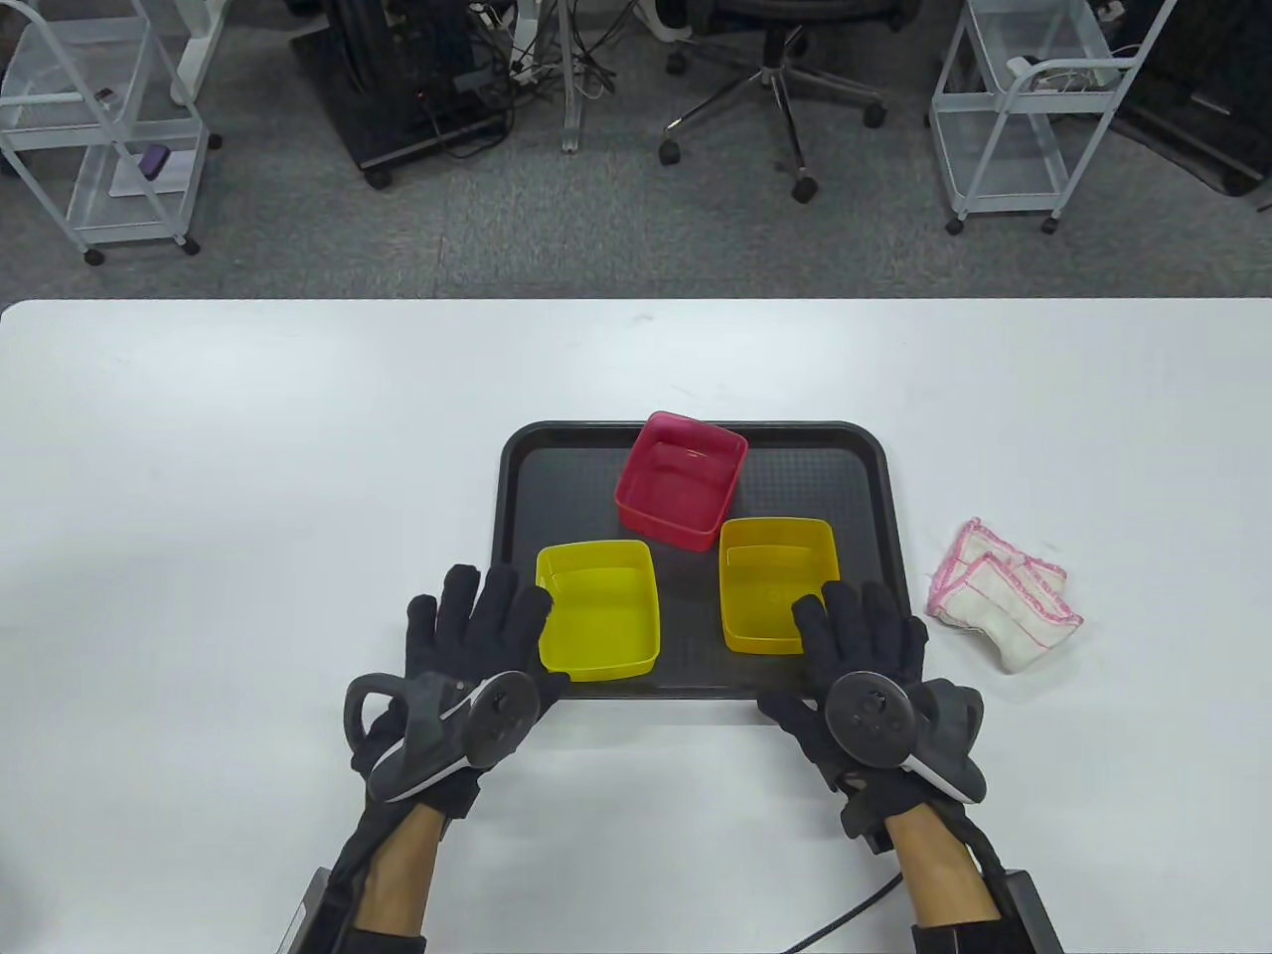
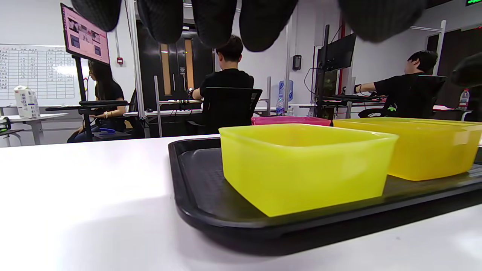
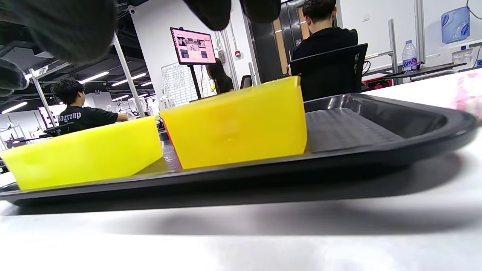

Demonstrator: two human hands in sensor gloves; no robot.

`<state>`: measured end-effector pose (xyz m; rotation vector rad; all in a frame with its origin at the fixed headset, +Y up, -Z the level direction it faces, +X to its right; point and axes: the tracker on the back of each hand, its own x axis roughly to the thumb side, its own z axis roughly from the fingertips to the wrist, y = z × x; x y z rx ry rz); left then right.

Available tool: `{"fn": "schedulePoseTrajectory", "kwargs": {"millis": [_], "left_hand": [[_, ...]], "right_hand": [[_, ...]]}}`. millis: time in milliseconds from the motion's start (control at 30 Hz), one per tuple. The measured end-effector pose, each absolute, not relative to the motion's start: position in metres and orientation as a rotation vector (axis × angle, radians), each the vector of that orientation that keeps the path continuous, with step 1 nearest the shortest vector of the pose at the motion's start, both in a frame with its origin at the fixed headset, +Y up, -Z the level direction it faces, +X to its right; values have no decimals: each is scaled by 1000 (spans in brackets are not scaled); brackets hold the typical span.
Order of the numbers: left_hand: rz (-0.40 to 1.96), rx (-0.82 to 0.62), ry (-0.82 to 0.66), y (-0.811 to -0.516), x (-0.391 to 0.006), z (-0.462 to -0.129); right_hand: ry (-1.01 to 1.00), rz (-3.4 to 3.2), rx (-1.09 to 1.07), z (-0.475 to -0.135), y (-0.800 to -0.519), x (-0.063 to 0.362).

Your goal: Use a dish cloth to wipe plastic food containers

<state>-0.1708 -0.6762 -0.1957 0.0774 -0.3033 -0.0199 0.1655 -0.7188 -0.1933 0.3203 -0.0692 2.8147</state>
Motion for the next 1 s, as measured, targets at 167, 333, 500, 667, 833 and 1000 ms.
{"fn": "schedulePoseTrajectory", "kwargs": {"millis": [167, 333, 500, 667, 833, 1000], "left_hand": [[-26, 74, -318, -677, -167, -195], [-34, 75, -330, -677, -165, -194], [-46, 71, -327, -680, -163, -195], [-78, 48, -344, -685, -158, -198], [-115, 18, -362, -691, -149, -201], [-171, -10, -382, -699, -140, -203]], "right_hand": [[-65, 2810, 327, -193, -719, 166], [-57, 2813, 331, -193, -719, 165], [-49, 2814, 330, -193, -719, 165], [-27, 2816, 325, -194, -720, 164], [-11, 2812, 325, -195, -721, 164], [3, 2811, 316, -195, -721, 165]]}}
